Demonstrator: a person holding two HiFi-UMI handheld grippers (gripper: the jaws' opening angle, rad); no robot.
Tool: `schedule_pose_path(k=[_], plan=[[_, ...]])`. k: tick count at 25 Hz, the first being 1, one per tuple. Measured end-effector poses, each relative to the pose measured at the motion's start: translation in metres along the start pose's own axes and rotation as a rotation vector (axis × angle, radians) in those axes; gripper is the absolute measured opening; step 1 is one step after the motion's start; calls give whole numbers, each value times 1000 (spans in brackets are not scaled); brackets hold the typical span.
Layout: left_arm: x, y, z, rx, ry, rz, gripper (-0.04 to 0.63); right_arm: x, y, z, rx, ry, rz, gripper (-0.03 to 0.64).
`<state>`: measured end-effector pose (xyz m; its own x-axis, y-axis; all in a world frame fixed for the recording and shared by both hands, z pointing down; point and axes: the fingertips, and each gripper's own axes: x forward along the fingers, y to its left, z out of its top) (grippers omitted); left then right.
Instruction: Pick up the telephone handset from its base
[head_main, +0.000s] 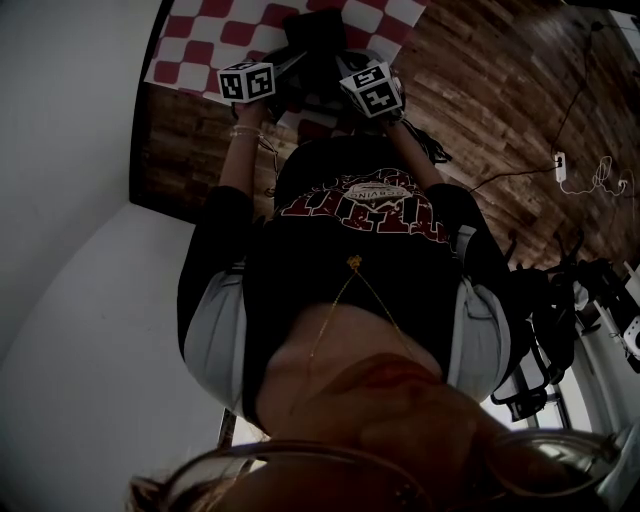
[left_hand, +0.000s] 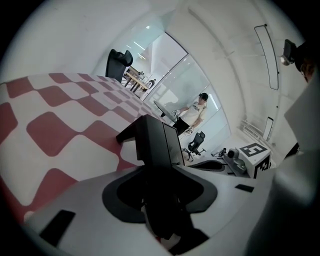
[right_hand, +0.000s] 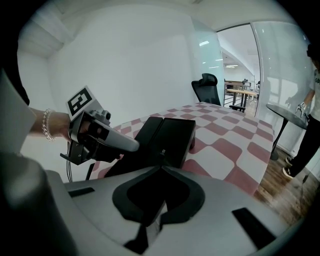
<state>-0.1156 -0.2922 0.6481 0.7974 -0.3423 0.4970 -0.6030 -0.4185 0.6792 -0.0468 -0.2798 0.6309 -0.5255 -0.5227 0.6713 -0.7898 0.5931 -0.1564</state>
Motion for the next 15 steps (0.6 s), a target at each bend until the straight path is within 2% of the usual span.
schedule_pose_path(k=[6,15], plan=[[2,1,1,-21,-11,10,146,-1,3,0,-10,7,11,17],[-2,-4,1,58,-25,132,145,-5,5,-1,-18,13,19,17]])
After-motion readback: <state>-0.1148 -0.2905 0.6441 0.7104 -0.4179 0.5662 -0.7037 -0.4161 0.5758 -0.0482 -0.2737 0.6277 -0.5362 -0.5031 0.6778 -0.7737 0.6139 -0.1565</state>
